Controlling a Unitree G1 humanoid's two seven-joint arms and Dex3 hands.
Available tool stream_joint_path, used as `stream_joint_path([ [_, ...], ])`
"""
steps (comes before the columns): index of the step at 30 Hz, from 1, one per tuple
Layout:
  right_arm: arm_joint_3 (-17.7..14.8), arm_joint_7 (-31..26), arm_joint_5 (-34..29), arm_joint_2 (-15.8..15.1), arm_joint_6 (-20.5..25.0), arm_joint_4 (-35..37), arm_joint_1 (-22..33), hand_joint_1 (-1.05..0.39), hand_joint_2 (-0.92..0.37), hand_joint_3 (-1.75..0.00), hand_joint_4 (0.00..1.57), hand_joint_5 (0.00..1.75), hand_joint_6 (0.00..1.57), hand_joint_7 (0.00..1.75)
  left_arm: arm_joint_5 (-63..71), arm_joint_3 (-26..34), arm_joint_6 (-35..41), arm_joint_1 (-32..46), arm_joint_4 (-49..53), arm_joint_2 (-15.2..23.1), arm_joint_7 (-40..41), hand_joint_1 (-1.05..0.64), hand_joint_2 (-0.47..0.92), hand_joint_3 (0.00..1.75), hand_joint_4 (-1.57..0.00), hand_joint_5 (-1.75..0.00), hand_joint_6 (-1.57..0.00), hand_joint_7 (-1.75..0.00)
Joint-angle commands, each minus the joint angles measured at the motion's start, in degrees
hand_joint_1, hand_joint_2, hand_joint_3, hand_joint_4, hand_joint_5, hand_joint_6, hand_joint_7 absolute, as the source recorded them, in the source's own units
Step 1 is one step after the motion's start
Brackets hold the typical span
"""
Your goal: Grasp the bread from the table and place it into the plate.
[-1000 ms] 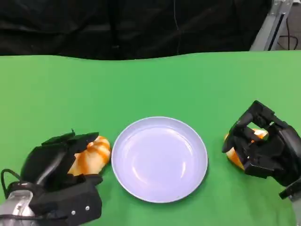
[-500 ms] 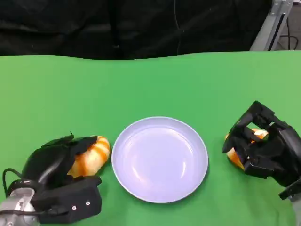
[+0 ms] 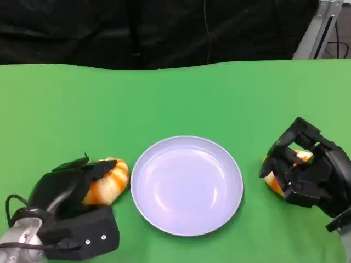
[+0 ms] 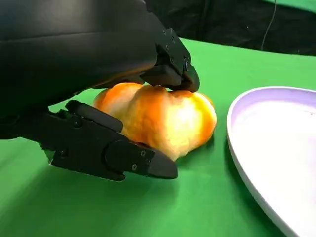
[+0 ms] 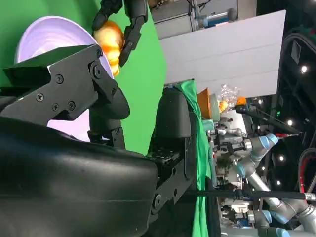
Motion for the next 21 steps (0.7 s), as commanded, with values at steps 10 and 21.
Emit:
stream_joint_path([
  [10,-0.59,0.05,0.82,-0.68,0.05,-0.15,0.08,0.14,-0.64,-1.22,0.46,1.75,0.33,1.67,0.04,-1.27,1.72,1.07,-1.95,2.33,-2.86,-0.06,0.88,0.00,-0.30,0.00,-0.39,0.00],
  [21,-0.62,0.16,0.87,-0.54,0.14,0.02,-0.08,0.14,-0.64,-1.23,0.45,1.75,0.33,1.67,0.76,-1.02,8.05,1.74,-5.07,1.35,-2.47,-0.05,0.92,0.02,-0.51,-0.08,-0.57,-0.06],
])
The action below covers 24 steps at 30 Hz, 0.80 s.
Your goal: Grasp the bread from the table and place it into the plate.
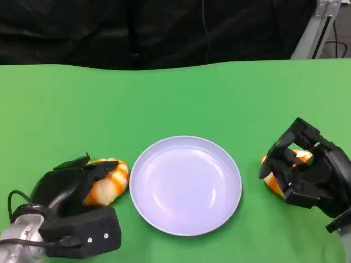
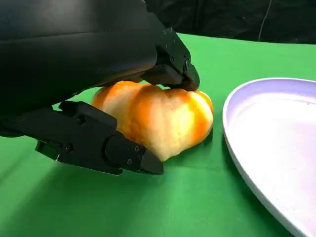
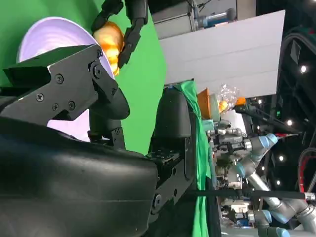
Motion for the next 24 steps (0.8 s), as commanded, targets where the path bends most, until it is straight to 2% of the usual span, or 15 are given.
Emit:
stream_joint_path([
  [1,-0.58,-0.52,0.58,-0.52,0.01,0.07,-0.12,0.15,-0.64,-1.23,0.45,1.75,0.33,1.67,0.97,0.10,3.78,0.99,-0.30,0.19,1.49,-0.03,0.92,0.06,-0.58,-0.12,-0.64,-0.08],
  [2,-0.59,-0.50,0.58,-0.53,-0.03,0.16,-0.14,0.15,-0.63,-1.23,0.45,1.75,0.33,1.67,1.16,0.03,4.00,0.95,-0.23,0.06,2.05,-0.02,0.92,0.08,-0.63,-0.15,-0.69,-0.09],
  [3,-0.61,-0.42,0.60,-0.54,-0.14,0.30,-0.16,0.15,-0.63,-1.23,0.45,1.75,0.33,1.67,1.11,0.03,4.15,0.89,-0.04,-0.10,2.41,-0.01,0.92,0.10,-0.63,-0.28,-0.74,-0.07],
  [4,-0.61,-0.34,0.62,-0.55,-0.20,0.36,-0.16,0.15,-0.64,-1.23,0.45,1.75,0.33,1.67,0.95,0.07,4.23,0.85,0.12,-0.25,2.66,-0.02,0.92,0.16,-0.54,-0.63,-0.82,-0.05],
  [5,-0.62,-0.30,0.69,-0.56,-0.08,0.36,-0.17,0.15,-0.64,-1.22,0.45,1.75,0.33,1.67,0.66,0.17,4.37,0.84,0.28,-0.46,2.83,-0.03,0.92,0.18,-0.48,-0.83,-0.86,-0.05],
  [7,-0.65,-0.19,0.87,-0.54,0.05,0.41,-0.25,0.15,-0.65,-1.22,0.44,1.75,0.33,1.67,0.34,0.18,4.46,0.80,0.56,-0.67,3.19,-0.04,0.92,0.19,-0.47,-1.09,-0.95,-0.08],
  [10,-0.75,0.28,1.10,-0.61,-0.12,0.91,-0.51,0.14,-0.64,-1.21,0.45,1.75,0.33,1.67,0.21,0.05,4.19,0.61,1.15,-0.74,3.76,-0.06,0.92,0.20,-0.54,-1.22,-1.06,-0.13],
  [14,-0.70,0.18,1.11,-0.63,-0.27,1.01,-0.52,0.12,-0.63,-1.21,0.46,1.75,0.33,1.66,-0.19,0.27,1.64,0.31,2.89,-1.11,7.10,-0.06,0.92,0.23,-0.67,-1.27,-1.16,-0.21],
  [15,-0.67,0.10,1.10,-0.61,-0.19,0.84,-0.46,0.13,-0.63,-1.21,0.46,1.75,0.33,1.66,-0.31,0.45,1.25,0.28,3.23,-1.35,8.17,-0.07,0.92,0.24,-0.67,-1.33,-1.12,-0.34],
  [16,-0.64,0.03,1.08,-0.59,-0.13,0.72,-0.41,0.13,-0.64,-1.21,0.46,1.75,0.33,1.66,-0.37,0.55,1.04,0.23,3.50,-1.52,8.86,-0.08,0.92,0.26,-0.65,-1.41,-0.97,-0.66],
  [18,-0.61,-0.10,1.06,-0.56,-0.01,0.61,-0.34,0.13,-0.64,-1.22,0.46,1.75,0.33,1.66,-0.57,0.77,-0.24,0.04,4.35,-1.76,10.83,-0.08,0.92,0.25,-0.64,-1.47,-0.87,-0.89],
  [22,-0.56,-0.20,0.59,-0.61,-0.80,0.95,-0.39,0.14,-0.64,-1.22,0.45,1.75,0.33,1.66,-0.91,1.52,-1.67,-0.19,5.51,-2.40,14.30,-0.10,0.92,0.20,-0.58,-1.56,-0.75,-1.10],
  [24,-0.55,-0.21,0.57,-0.62,-0.85,0.97,-0.38,0.14,-0.64,-1.22,0.45,1.75,0.33,1.66,-0.87,1.54,-1.96,-0.33,5.97,-2.50,15.04,-0.10,0.92,0.19,-0.57,-1.57,-0.74,-1.13],
])
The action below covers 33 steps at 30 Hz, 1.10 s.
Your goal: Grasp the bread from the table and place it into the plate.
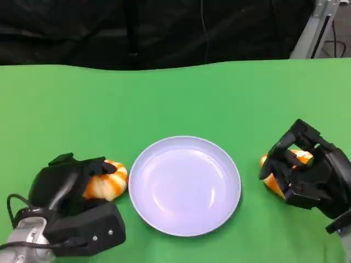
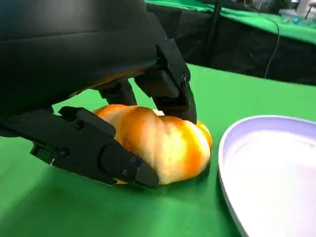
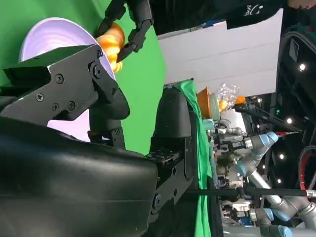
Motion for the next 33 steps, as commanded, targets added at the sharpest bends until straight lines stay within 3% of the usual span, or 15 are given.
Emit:
stream_joint_path([
  [1,-0.52,-0.33,0.11,-0.62,-0.79,0.20,-0.36,0.14,-0.64,-1.22,0.45,1.75,0.33,1.66,-0.21,0.58,-0.78,0.28,1.95,0.34,3.48,-0.10,0.92,0.19,-0.57,-1.58,-0.73,-1.13],
  [11,-0.53,-0.26,0.12,-0.77,-0.95,0.49,-0.54,0.15,-0.65,-1.20,0.46,1.75,0.34,1.66,2.49,0.43,0.38,0.41,1.47,0.60,12.06,-0.08,0.92,0.19,-0.45,-1.72,-0.62,-1.24],
  [20,-0.50,-0.39,-0.05,-0.83,-1.07,0.65,-0.60,0.15,-0.66,-1.17,0.46,1.75,0.33,1.66,2.75,0.67,1.11,0.83,0.33,0.70,13.00,-0.07,0.92,0.23,-0.43,-1.75,-0.63,-1.22],
  [24,-0.50,-0.33,0.06,-0.80,-0.99,0.81,-0.70,0.15,-0.67,-1.17,0.46,1.75,0.33,1.66,3.72,1.28,0.56,2.71,-4.79,1.64,14.83,-0.08,0.92,0.24,-0.44,-1.75,-0.64,-1.21],
  [29,-0.39,-0.55,-0.08,-0.78,-0.94,0.60,-0.67,0.17,-0.67,-1.19,0.46,1.75,0.33,1.67,4.24,2.07,-1.48,5.66,-11.50,2.18,16.28,-0.06,0.92,0.33,-0.54,-1.56,-0.68,-1.16],
  [33,-0.44,-0.39,0.14,-0.71,-0.93,0.66,-0.69,0.18,-0.66,-1.19,0.46,1.75,0.33,1.67,5.21,2.23,-2.16,6.90,-14.60,2.28,16.64,-0.05,0.92,0.35,-0.55,-1.53,-0.68,-1.16],
])
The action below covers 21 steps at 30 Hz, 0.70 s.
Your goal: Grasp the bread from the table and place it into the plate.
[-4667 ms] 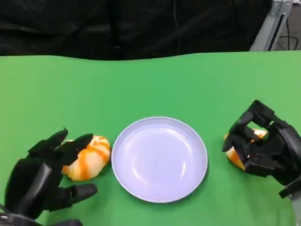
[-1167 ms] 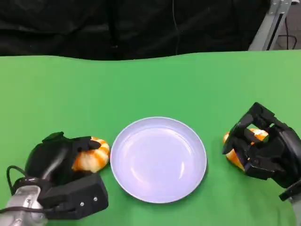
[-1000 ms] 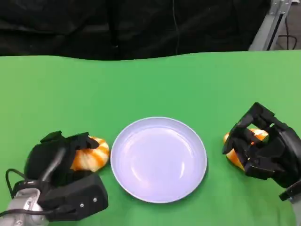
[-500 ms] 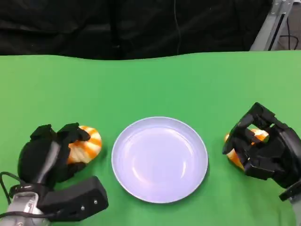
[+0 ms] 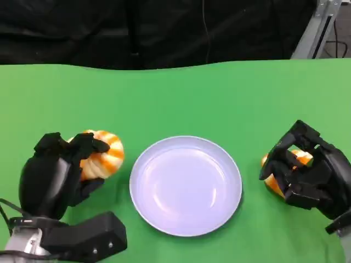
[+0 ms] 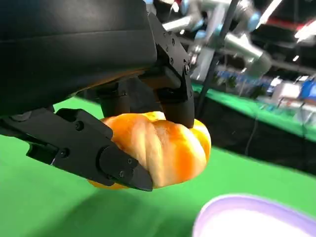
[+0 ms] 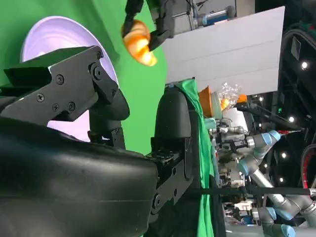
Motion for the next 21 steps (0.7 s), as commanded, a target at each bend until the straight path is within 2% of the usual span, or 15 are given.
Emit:
stream_joint_path([
  [1,-0.50,-0.03,0.32,-0.68,-0.54,-0.25,-0.52,0.18,-0.66,-1.20,0.47,1.75,0.33,1.67,1.42,0.65,-1.01,2.04,-4.21,1.26,1.47,-0.05,0.92,0.35,-0.55,-1.53,-0.68,-1.15],
  [8,-0.55,0.57,0.31,-0.68,-1.59,0.43,-0.64,0.18,-0.66,-1.19,0.47,1.75,0.33,1.68,2.09,1.27,-1.09,3.29,-7.37,0.95,0.97,-0.06,0.92,0.36,-0.55,-1.53,-0.67,-1.15],
  [21,-0.34,0.01,-0.12,-0.73,-1.46,0.18,-0.62,0.16,-0.66,-1.18,0.46,1.75,0.33,1.68,2.27,-0.04,-7.51,2.68,-11.16,-0.62,-0.23,-0.11,0.92,0.25,-0.56,-1.51,-0.70,-1.05],
])
